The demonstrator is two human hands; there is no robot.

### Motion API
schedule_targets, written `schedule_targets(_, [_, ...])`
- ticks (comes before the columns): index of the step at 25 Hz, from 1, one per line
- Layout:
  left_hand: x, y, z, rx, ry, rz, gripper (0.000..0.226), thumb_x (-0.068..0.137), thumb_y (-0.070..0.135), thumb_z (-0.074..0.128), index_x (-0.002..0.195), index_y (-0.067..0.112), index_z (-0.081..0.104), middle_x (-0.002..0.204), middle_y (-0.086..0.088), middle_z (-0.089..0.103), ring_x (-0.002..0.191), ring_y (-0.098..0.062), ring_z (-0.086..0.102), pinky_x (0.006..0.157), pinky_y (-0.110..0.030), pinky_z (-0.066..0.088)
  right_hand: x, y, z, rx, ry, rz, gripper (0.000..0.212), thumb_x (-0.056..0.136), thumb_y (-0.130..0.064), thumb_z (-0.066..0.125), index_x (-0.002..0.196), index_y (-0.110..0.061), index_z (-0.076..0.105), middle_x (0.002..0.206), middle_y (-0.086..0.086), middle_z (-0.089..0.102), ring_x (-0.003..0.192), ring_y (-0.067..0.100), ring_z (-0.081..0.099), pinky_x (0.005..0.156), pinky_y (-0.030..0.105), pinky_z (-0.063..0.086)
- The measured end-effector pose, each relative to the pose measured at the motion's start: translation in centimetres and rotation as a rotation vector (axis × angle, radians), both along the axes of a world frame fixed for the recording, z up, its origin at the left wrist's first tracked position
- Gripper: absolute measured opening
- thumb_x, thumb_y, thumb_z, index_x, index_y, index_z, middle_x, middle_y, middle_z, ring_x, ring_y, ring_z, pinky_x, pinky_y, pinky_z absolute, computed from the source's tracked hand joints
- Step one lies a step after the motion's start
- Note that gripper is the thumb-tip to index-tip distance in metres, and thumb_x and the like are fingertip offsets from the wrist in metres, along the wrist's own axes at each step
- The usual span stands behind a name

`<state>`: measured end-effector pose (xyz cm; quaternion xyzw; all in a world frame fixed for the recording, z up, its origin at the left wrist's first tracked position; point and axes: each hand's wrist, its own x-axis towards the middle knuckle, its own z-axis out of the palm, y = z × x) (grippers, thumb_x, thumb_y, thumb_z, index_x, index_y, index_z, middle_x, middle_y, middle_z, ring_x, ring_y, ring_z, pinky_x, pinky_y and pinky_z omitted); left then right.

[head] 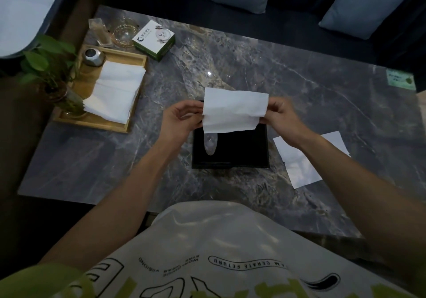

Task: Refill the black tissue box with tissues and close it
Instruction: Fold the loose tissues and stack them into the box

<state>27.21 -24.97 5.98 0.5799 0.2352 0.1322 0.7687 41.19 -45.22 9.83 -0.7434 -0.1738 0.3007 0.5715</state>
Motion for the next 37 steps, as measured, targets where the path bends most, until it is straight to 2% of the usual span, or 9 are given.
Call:
schedule_targets(4, [0.5, 0.2, 0.4, 0.055, -0.004, 0.014, 0.026, 0.078, -0.012, 0.065, 0.085, 0.013, 0.069, 0.069, 0.01, 0.073, 0.068, -0.001, 0.068, 0.06, -0.016, 0.053, 0.1, 0.2, 0.6, -0.036, -0.129, 0.099, 0.037, 0.093, 0.01, 0.052, 0.103, -0.019, 0.072, 0.09, -0.02, 0.075, 0.088, -0.001, 0.07, 0.076, 0.018, 0.054])
schedule_targets(8, [0.8, 0.2, 0.6, 0.069, -0.01, 0.028, 0.023, 0.08, -0.014, 0.061, 0.089, 0.006, 0.067, 0.077, 0.003, 0.072, 0.072, -0.001, 0.067, 0.06, -0.015, 0.052, 0.5, 0.3, 0.6, -0.111, -0.154, 0.087, 0.053, 0.087, 0.01, 0.044, 0.074, -0.03, 0.076, 0.089, -0.01, 0.072, 0.088, 0.007, 0.066, 0.077, 0.021, 0.049])
schedule_targets(10, [0.9, 0.1, 0.5, 0.05, 0.006, 0.025, 0.022, 0.083, -0.011, 0.058, 0.093, 0.006, 0.067, 0.088, -0.005, 0.069, 0.077, -0.005, 0.068, 0.062, -0.017, 0.053, 0.5, 0.4, 0.7, -0.067, -0.082, 0.09, 0.049, 0.088, 0.007, 0.043, 0.076, -0.025, 0.078, 0.09, -0.009, 0.075, 0.089, 0.006, 0.068, 0.073, 0.016, 0.051])
schedule_targets(13, [1.2, 0.3, 0.3, -0.078, 0.08, -0.017, 0.028, 0.091, 0.001, 0.052, 0.101, 0.021, 0.068, 0.106, -0.007, 0.067, 0.091, -0.014, 0.068, 0.066, -0.02, 0.053, 0.8, 0.6, 0.7, -0.044, 0.014, 0.066, 0.045, 0.089, 0.002, 0.041, 0.08, -0.02, 0.079, 0.101, 0.001, 0.074, 0.1, 0.018, 0.068, 0.083, 0.024, 0.054])
schedule_targets(17, [1.4, 0.0, 0.2, -0.118, 0.158, -0.13, 0.023, 0.087, 0.024, 0.067, 0.109, 0.027, 0.066, 0.097, -0.001, 0.073, 0.09, -0.012, 0.07, 0.069, -0.024, 0.055, 0.7, 0.8, 0.8, -0.067, -0.036, 0.072, 0.029, 0.089, -0.008, 0.057, 0.082, -0.027, 0.078, 0.104, 0.0, 0.073, 0.103, 0.018, 0.066, 0.093, 0.035, 0.051])
schedule_targets(20, [1.4, -0.3, 0.0, -0.031, 0.167, -0.299, 0.04, 0.079, 0.021, 0.077, 0.117, 0.021, 0.063, 0.089, 0.002, 0.075, 0.088, -0.011, 0.071, 0.069, -0.023, 0.056, 0.6, 0.8, 0.7, -0.048, -0.043, 0.115, 0.033, 0.083, 0.001, 0.069, 0.084, -0.032, 0.077, 0.094, -0.007, 0.075, 0.09, 0.012, 0.069, 0.08, 0.029, 0.055])
schedule_targets(25, [1.7, -0.7, -0.3, -0.044, 0.181, -0.429, 0.025, 0.081, 0.019, 0.074, 0.105, 0.026, 0.071, 0.088, 0.004, 0.076, 0.082, -0.009, 0.071, 0.064, -0.02, 0.055, 0.7, 0.8, 0.7, -0.009, 0.029, 0.082, 0.036, 0.08, 0.003, 0.07, 0.096, -0.029, 0.074, 0.085, -0.009, 0.075, 0.08, 0.009, 0.069, 0.068, 0.025, 0.055])
schedule_targets(31, [1.6, -1.4, -1.2, -0.13, 0.179, -0.411, 0.01, 0.086, 0.016, 0.068, 0.09, 0.024, 0.073, 0.081, 0.006, 0.074, 0.072, -0.005, 0.068, 0.058, -0.017, 0.052, 0.6, 0.0, -0.8, 0.082, 0.487, -0.043, 0.047, 0.085, -0.002, 0.068, 0.128, -0.017, 0.056, 0.099, 0.009, 0.074, 0.087, 0.023, 0.072, 0.068, 0.033, 0.058])
schedule_targets(37, [0.5, -3.6, -3.6, -0.231, 0.263, -0.318, 0.009, 0.09, 0.011, 0.062, 0.094, 0.019, 0.063, 0.087, 0.001, 0.074, 0.077, -0.012, 0.069, 0.063, -0.026, 0.055, -3.2, -2.3, -5.2, 0.16, 0.86, -0.198, 0.026, 0.083, -0.012, 0.069, 0.108, -0.012, 0.063, 0.111, 0.011, 0.071, 0.101, 0.025, 0.071, 0.077, 0.035, 0.059])
